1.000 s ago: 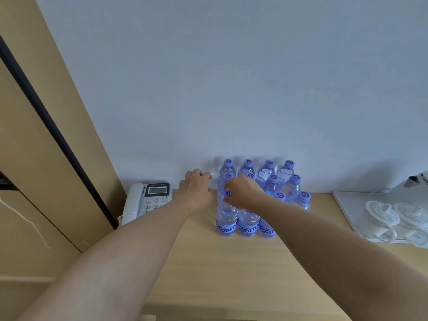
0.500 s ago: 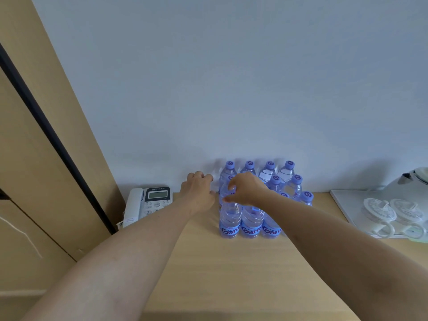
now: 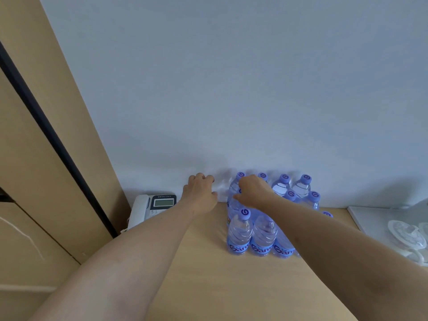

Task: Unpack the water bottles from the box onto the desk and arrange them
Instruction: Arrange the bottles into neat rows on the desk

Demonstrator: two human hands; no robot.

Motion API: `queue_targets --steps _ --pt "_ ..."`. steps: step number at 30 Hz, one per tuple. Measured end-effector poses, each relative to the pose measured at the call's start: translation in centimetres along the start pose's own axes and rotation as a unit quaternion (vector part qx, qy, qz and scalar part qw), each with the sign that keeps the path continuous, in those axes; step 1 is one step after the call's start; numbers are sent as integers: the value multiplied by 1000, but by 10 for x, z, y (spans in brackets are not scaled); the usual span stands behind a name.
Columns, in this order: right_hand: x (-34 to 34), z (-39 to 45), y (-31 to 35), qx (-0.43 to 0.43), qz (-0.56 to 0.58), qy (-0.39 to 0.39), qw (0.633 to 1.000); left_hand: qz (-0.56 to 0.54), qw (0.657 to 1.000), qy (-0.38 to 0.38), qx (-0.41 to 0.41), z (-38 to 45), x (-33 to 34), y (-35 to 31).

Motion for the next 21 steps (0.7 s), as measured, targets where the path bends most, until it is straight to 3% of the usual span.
queue_targets --steps 16,21 --pt "-10 26 -7 -116 -57 39 991 5 1000 8 -8 18 17 -5" --pt "-6 27 -6 -71 -55 14 996 -8 1000 7 -9 19 13 -2"
Point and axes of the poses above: each hand's wrist, its own z-axis towards the middle knuckle, its own x-axis out of the palm, y = z × x, the point moved 1 cm from there along z, towards the middle knuckle, and after that the axes turned 10 degrees about -z, right-handed, at the moved point
